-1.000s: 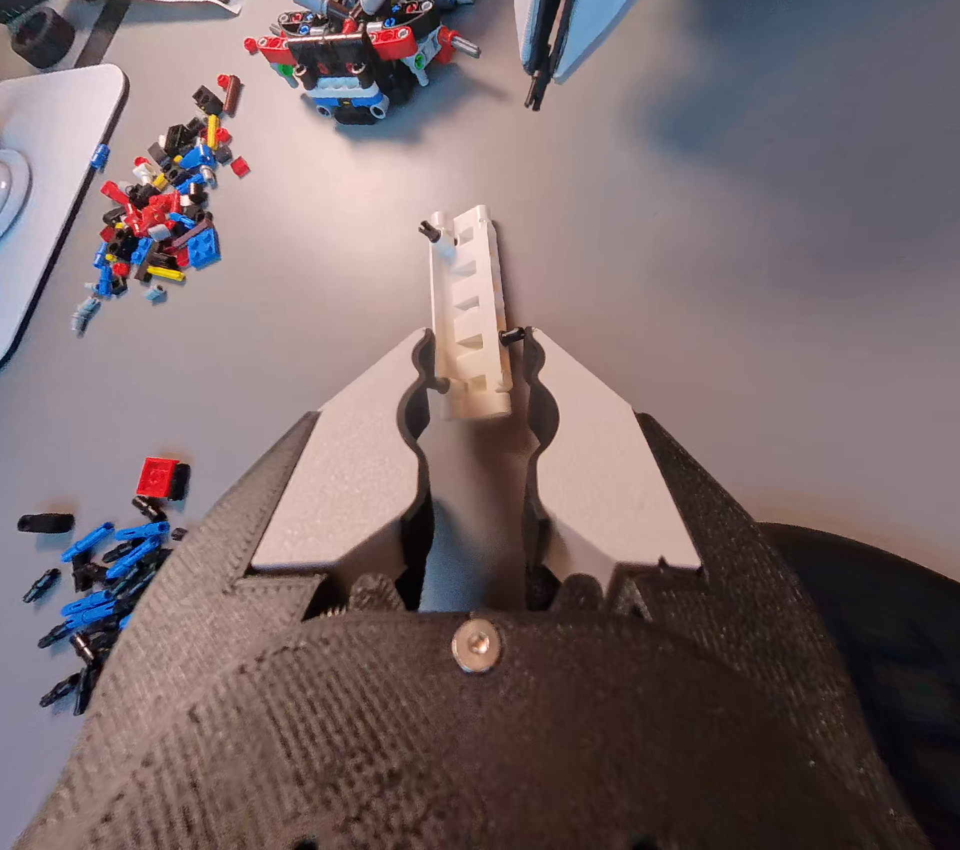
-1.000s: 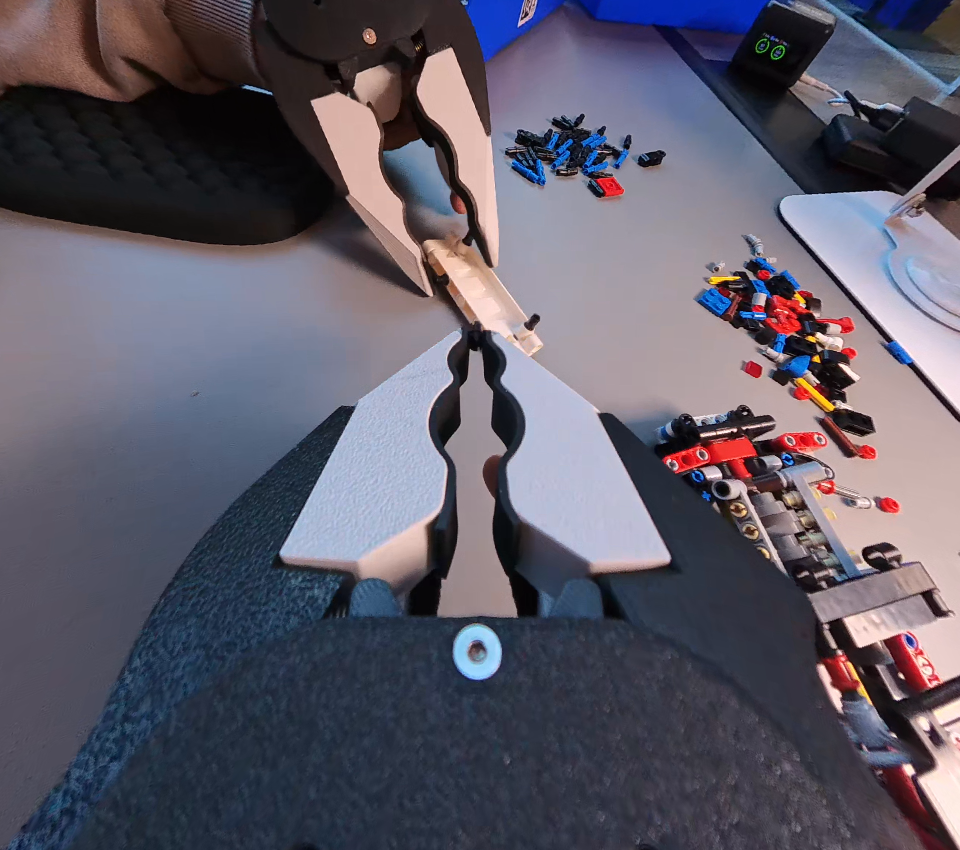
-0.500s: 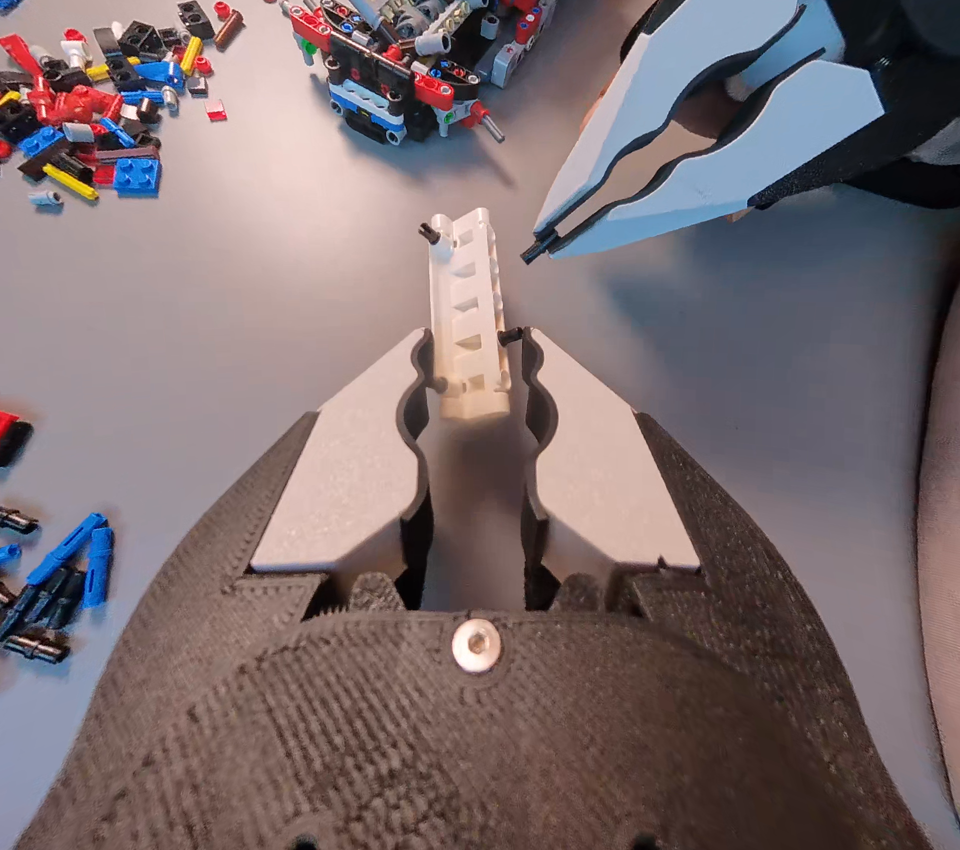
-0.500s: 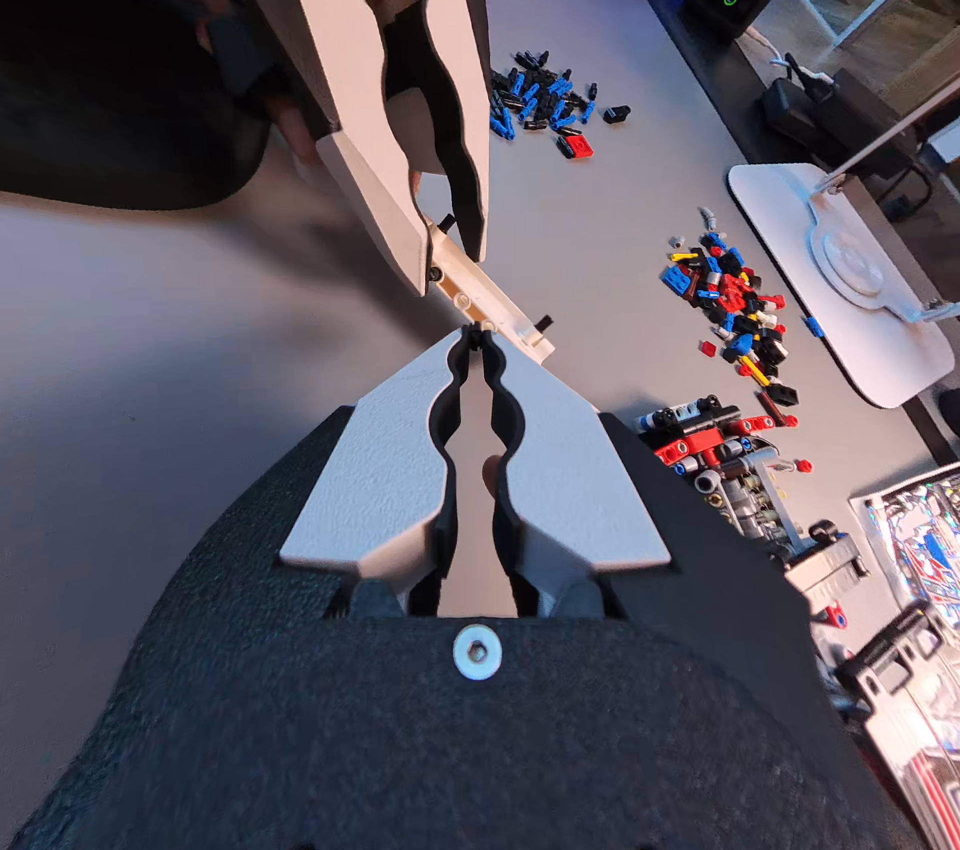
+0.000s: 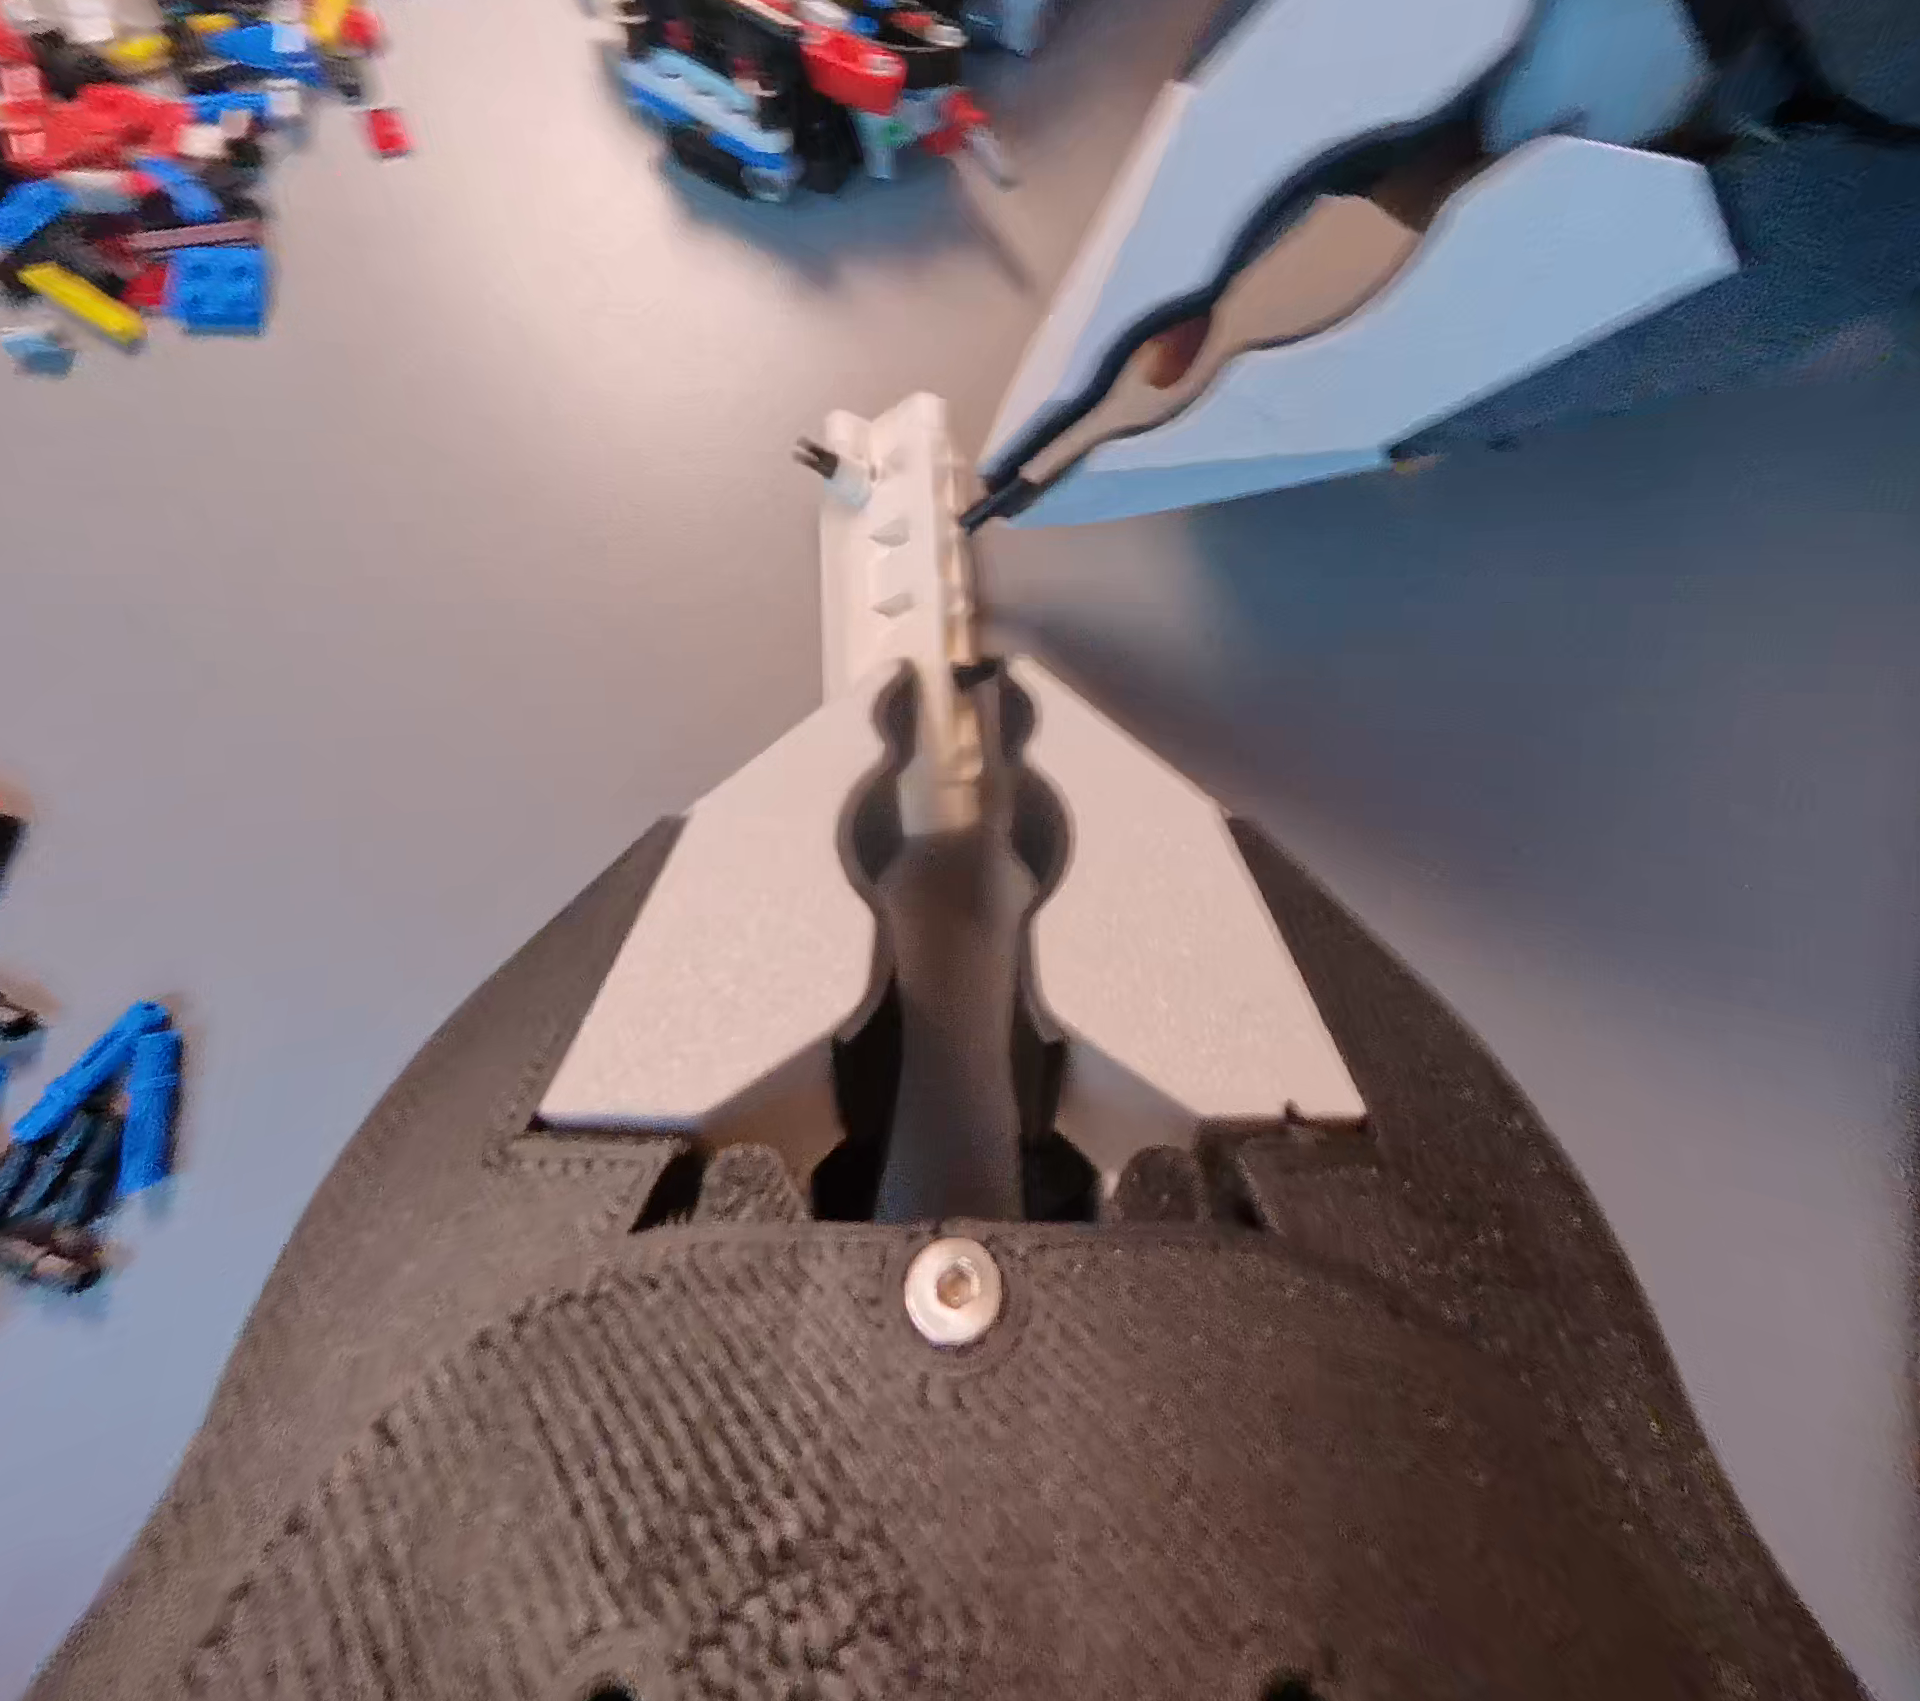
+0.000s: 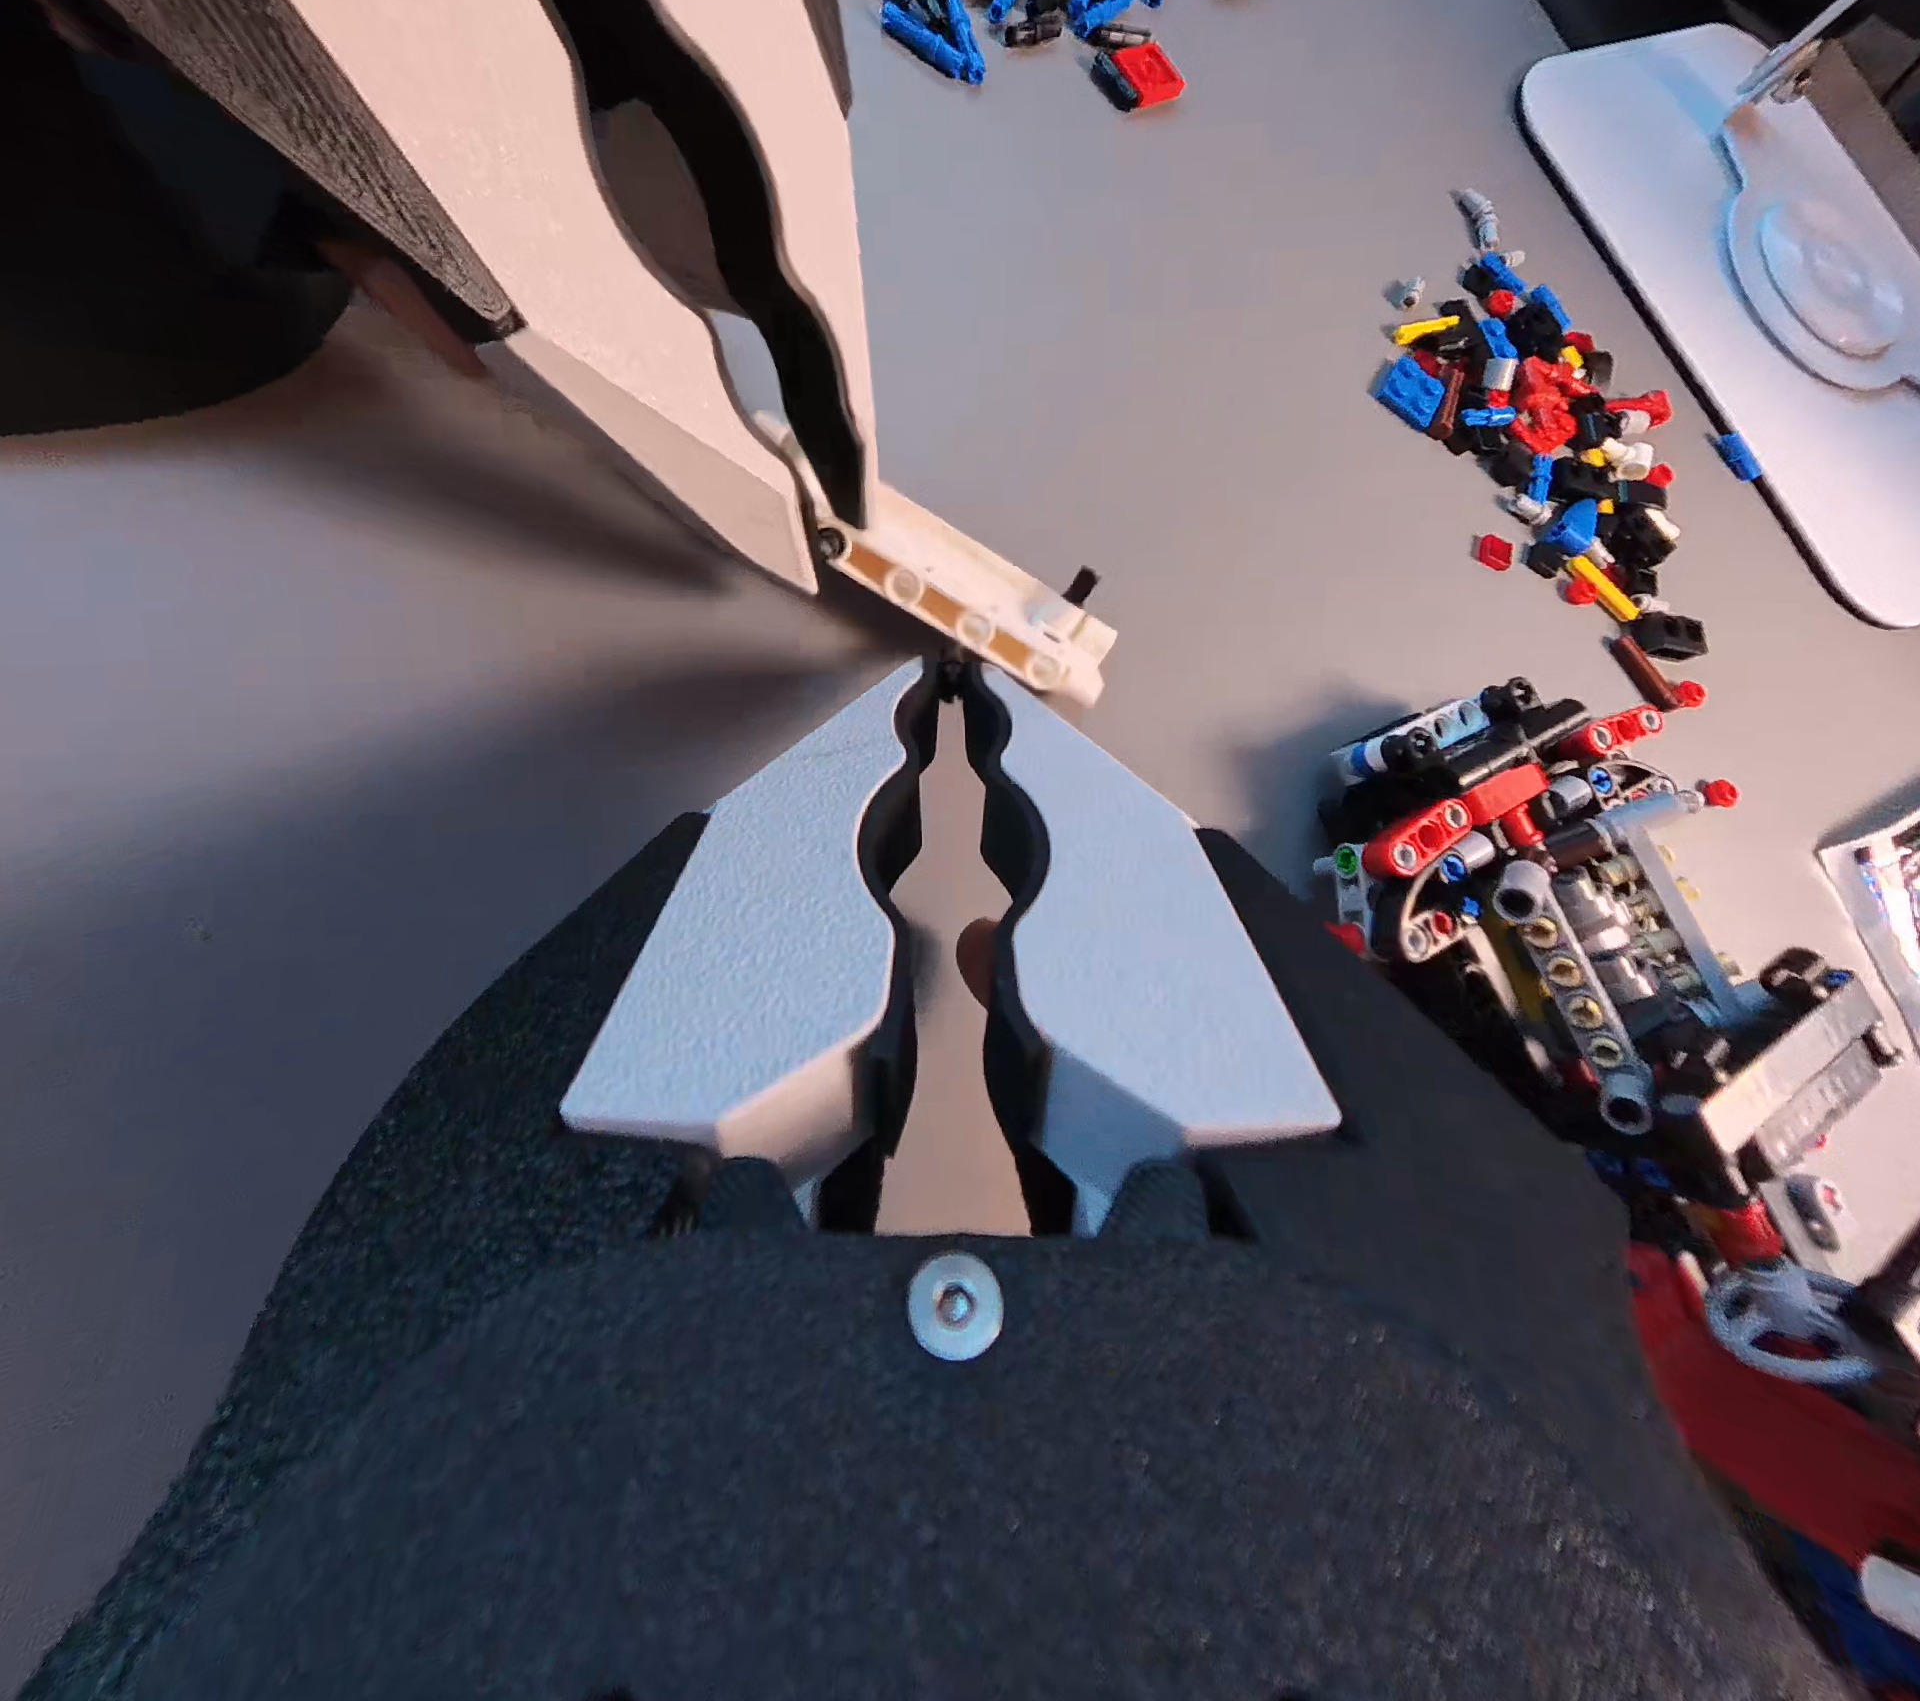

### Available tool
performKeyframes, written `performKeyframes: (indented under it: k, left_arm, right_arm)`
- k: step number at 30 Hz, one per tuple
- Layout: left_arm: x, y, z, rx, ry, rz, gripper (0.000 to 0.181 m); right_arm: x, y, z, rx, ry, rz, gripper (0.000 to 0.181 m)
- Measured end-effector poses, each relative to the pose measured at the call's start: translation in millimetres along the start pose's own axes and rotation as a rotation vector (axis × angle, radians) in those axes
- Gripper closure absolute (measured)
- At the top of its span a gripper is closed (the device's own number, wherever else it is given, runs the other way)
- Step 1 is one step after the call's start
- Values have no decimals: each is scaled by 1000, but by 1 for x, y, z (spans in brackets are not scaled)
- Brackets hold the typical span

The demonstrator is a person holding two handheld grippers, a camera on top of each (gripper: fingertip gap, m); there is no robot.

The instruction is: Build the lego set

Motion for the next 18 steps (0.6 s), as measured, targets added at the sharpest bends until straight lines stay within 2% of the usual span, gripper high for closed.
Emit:
performKeyframes:
  k: [2,5,10,15,18]
  left_arm:
    - [-6,-8,0,16,-32,24,172]
    - [-8,-12,1,-75,-13,90,174]
    - [-7,-6,-5,-46,-48,48,177]
    - [-7,-6,-4,-20,-52,49,177]
    - [-7,-5,-4,-8,-58,49,177]
  right_arm:
    - [3,2,7,13,61,-16,179]
    - [-2,3,7,-16,65,6,179]
    - [2,-5,2,-46,46,55,179]
    - [-6,-10,-16,-113,-10,69,179]
    - [-10,-18,-16,-119,-5,34,179]
Point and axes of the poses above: each gripper's, where its closed fingertips meet, z out along the fingers, x out of its underside, y = z × x across the jaws, the point moved 7 cm from there along -z, back along the fingers, and after that the axes turned 5 degrees about z, right-handed, at the moved point
